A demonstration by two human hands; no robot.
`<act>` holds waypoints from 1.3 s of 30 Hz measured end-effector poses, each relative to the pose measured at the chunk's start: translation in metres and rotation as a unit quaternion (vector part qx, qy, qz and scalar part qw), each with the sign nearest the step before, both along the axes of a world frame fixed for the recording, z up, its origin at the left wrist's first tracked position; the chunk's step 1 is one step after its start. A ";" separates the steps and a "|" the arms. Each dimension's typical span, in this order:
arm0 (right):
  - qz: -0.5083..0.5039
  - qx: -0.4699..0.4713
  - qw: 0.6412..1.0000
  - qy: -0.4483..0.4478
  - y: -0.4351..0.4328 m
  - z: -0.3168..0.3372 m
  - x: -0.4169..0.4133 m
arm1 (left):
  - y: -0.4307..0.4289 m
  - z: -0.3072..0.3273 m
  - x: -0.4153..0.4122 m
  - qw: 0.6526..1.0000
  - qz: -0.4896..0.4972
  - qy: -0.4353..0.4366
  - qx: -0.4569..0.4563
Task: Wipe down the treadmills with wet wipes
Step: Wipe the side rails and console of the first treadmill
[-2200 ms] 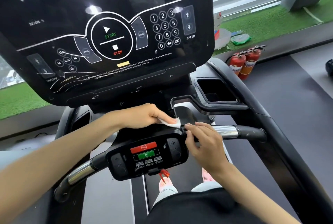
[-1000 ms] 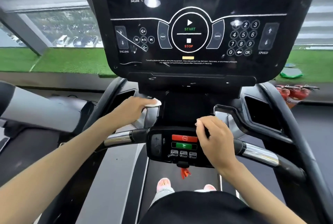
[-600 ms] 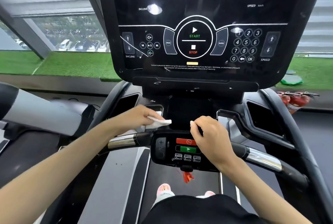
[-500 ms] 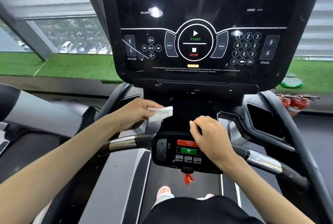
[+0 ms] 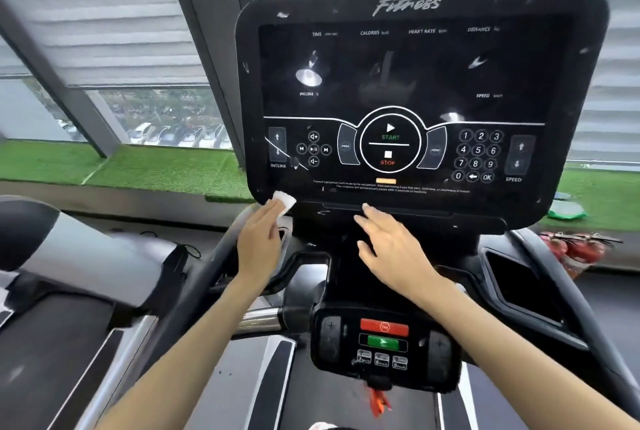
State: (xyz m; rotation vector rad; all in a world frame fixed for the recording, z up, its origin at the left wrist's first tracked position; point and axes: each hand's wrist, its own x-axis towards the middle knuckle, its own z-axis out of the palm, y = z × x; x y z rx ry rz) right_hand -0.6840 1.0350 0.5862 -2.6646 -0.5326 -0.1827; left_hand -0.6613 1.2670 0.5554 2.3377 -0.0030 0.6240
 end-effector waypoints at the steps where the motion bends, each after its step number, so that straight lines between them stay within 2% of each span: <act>1: 0.012 -0.028 1.000 -0.005 0.004 -0.001 0.007 | -0.006 -0.005 0.002 0.999 -0.023 -0.012 0.025; 4: 0.008 -0.070 0.997 -0.010 0.009 -0.006 0.024 | -0.021 -0.014 0.007 0.987 -0.109 -0.040 0.115; 6: -0.003 -0.068 0.998 -0.012 0.010 -0.009 0.029 | -0.018 -0.021 0.007 0.947 -0.193 -0.068 0.246; 8: -0.002 -0.074 0.997 -0.018 0.009 -0.013 0.030 | -0.002 -0.030 0.013 0.909 -0.211 -0.092 0.346; 9: -0.001 -0.076 0.997 -0.023 0.009 -0.015 0.030 | 0.009 -0.034 0.014 0.907 -0.195 -0.093 0.361; 13: -0.011 -0.062 0.998 -0.028 0.011 -0.020 0.029 | 0.031 -0.038 0.015 0.920 -0.138 -0.134 0.342; 19: -0.016 -0.035 0.999 -0.030 0.009 -0.023 0.030 | -0.012 -0.037 0.020 0.872 -0.186 -0.161 0.423; 24: -0.006 -0.035 0.999 -0.034 0.008 -0.023 0.030 | 0.040 -0.041 0.025 0.876 -0.155 -0.183 0.417; 29: -0.008 -0.030 0.998 -0.049 0.006 -0.027 0.031 | -0.021 -0.041 0.028 0.851 -0.193 -0.212 0.441; 31: -0.004 -0.030 0.998 -0.050 0.005 -0.026 0.032 | -0.015 -0.035 0.031 0.846 -0.197 -0.202 0.453; 36: 0.002 -0.023 0.998 -0.053 0.005 -0.027 0.031 | 0.041 -0.041 0.025 0.853 -0.156 -0.191 0.459; 39: 0.005 -0.024 0.998 -0.053 0.004 -0.029 0.032 | 0.001 -0.042 0.026 0.856 -0.167 -0.212 0.441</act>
